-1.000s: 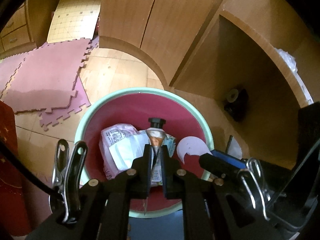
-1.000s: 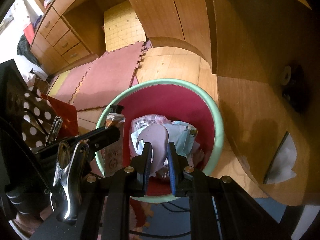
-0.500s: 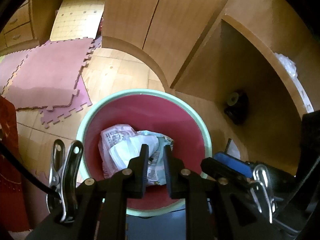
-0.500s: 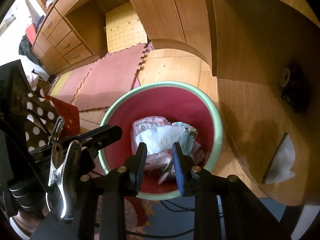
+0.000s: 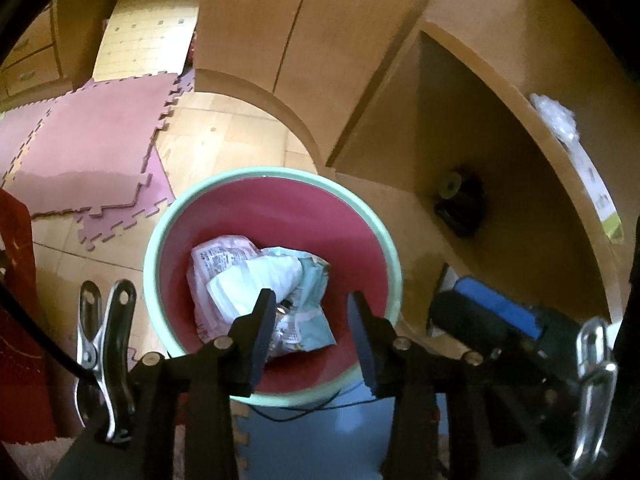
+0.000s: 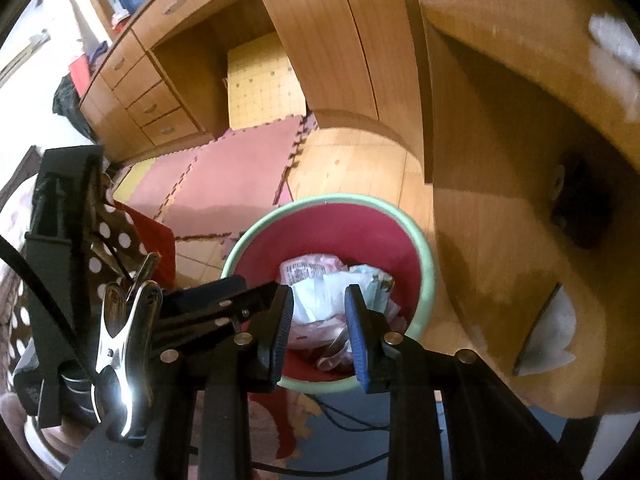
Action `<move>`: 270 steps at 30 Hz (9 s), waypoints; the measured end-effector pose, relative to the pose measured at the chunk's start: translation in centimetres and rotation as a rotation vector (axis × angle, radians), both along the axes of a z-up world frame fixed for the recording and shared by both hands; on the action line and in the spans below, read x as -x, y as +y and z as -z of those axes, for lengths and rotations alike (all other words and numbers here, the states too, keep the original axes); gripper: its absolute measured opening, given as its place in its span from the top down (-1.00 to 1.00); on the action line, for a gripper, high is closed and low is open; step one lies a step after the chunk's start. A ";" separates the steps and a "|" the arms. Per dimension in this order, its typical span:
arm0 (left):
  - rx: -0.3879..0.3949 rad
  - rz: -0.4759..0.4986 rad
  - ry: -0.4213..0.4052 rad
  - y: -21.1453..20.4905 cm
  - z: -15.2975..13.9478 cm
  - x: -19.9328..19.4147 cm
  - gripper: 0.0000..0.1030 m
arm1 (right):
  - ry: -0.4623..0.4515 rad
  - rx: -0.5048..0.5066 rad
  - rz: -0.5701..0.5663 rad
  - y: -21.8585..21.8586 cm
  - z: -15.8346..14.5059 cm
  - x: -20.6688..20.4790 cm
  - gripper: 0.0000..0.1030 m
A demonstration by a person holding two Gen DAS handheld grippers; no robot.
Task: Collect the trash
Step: 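Move both tools up toward the clear plastic bag on the shelf, then grasp the clear plastic bag with the left tool, then lift the clear bag with the left tool and carry it over the red bin, then open the left tool to drop the clear bag into the red bin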
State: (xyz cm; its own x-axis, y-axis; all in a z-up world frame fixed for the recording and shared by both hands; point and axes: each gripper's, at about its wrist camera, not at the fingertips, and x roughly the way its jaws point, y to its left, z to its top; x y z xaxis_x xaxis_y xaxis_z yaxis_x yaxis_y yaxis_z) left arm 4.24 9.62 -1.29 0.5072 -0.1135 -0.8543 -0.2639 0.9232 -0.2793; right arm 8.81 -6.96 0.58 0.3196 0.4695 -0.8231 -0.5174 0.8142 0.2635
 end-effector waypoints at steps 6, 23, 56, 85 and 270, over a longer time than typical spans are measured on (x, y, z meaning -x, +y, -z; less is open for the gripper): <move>-0.030 0.046 -0.051 -1.7 -2.6 1.5 0.04 | -0.083 -0.022 0.026 -2.4 -2.7 2.1 0.46; -0.041 0.266 -0.179 -11.8 -9.6 4.3 -0.12 | -0.222 -0.188 0.354 -14.0 -11.8 7.0 0.43; -0.107 0.433 -0.357 -25.0 -20.7 -9.9 -0.12 | -0.462 -0.114 0.676 -26.3 -19.2 3.5 0.27; -0.244 0.260 -0.185 -29.4 -13.3 -29.9 -0.13 | -0.365 -0.197 0.696 -28.8 -15.3 1.4 0.27; -0.172 -0.030 0.270 8.2 5.7 -4.7 0.10 | 0.187 0.257 0.234 0.1 8.8 -6.7 0.44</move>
State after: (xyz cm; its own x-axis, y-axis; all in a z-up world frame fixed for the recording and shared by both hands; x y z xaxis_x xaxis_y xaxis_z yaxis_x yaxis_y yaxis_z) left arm 8.99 17.80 -7.00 0.2604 0.0557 -0.9639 -0.3355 0.9414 -0.0363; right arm 15.49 -6.87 -8.18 0.2267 0.1725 -0.9586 -0.2727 0.9561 0.1075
